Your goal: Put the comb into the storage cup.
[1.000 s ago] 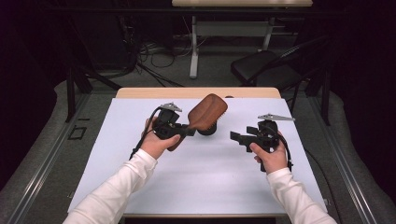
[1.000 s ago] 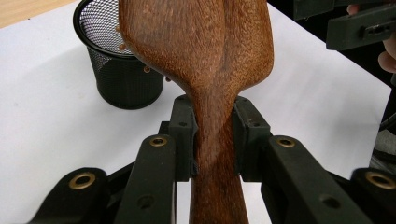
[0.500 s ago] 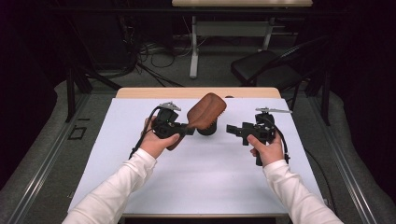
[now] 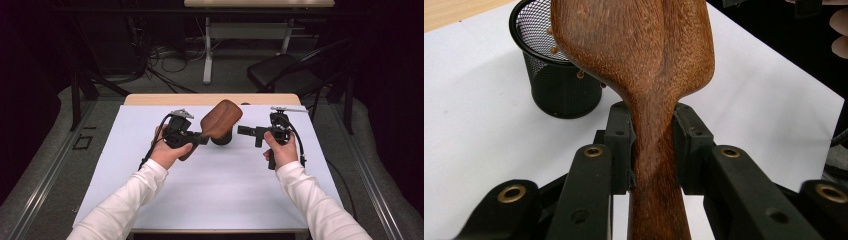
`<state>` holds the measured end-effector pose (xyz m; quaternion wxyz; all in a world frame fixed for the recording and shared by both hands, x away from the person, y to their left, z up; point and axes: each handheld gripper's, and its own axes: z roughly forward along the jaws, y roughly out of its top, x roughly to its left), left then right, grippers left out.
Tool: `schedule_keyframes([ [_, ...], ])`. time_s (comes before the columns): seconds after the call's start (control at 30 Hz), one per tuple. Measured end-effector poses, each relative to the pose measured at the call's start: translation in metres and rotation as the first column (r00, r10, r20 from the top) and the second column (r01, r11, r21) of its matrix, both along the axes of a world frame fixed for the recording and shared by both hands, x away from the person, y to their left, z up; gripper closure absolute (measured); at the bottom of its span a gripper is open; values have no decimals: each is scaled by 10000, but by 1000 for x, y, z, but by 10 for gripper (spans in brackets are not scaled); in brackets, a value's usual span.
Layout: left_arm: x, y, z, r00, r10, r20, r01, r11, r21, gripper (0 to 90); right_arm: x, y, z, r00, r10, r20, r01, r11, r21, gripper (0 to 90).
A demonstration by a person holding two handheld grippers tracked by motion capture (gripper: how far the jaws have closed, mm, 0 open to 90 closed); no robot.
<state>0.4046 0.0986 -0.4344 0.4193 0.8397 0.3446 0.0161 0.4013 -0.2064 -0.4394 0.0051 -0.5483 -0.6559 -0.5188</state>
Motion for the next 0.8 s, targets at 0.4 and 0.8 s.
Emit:
schedule_keyframes([
  [0.4,0,-4,-1,9999,-118,-5,118,9999,-58,726,16,5,-3,9982,-122,-582,184,9942,1063,0],
  [0.8,-1,-10,-3,9998,-203,-41,202,9995,-222,727,25,11,-8,9970,-148,-764,238,9926,1194,0],
])
